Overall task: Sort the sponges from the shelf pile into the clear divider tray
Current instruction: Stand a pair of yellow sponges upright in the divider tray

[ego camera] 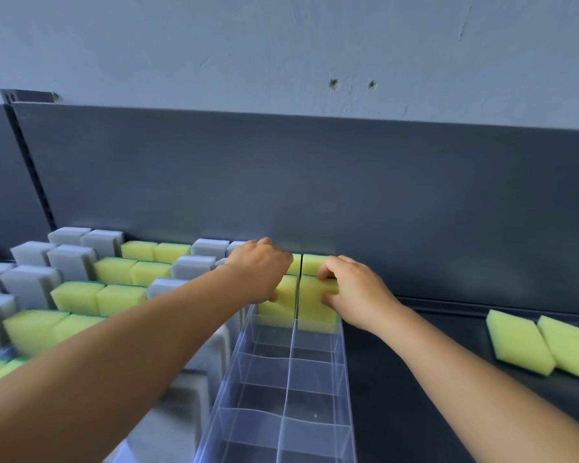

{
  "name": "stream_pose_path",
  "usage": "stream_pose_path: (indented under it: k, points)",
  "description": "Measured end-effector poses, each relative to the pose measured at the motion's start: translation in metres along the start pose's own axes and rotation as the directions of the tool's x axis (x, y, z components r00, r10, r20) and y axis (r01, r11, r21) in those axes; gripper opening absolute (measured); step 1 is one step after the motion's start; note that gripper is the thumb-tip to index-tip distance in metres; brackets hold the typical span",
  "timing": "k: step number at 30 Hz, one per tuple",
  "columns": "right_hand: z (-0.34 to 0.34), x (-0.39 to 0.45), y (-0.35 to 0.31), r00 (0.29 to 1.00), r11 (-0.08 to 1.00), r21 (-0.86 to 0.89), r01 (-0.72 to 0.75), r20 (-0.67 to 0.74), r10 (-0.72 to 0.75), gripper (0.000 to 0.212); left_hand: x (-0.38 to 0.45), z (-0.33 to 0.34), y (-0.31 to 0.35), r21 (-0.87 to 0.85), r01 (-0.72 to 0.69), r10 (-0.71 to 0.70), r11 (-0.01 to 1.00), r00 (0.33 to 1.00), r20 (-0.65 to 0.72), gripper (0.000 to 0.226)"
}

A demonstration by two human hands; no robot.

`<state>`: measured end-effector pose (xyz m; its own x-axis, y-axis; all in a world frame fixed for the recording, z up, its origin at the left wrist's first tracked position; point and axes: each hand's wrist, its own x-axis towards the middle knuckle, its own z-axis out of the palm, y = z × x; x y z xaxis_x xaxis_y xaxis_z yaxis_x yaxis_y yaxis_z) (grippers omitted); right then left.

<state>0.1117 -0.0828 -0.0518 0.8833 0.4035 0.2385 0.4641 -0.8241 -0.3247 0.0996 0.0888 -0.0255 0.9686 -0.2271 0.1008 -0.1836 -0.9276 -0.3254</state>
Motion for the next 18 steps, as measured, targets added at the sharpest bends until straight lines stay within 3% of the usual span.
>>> stream_pose_path:
  k: [7, 18]
  points:
    - [-0.018, -0.017, 0.006, 1.000, 1.000, 0.016, 0.002, -0.025, -0.001, 0.053, -0.010, -0.015, 0.008, -0.092, 0.034, -0.036, 0.995, 0.999, -0.018, 0.069]
    - [-0.062, -0.078, 0.073, 0.998, 0.996, -0.057, -0.070, -0.007, 0.070, 0.063, -0.005, -0.044, 0.104, -0.231, -0.085, 0.063, 0.969, 0.993, -0.098, 0.062]
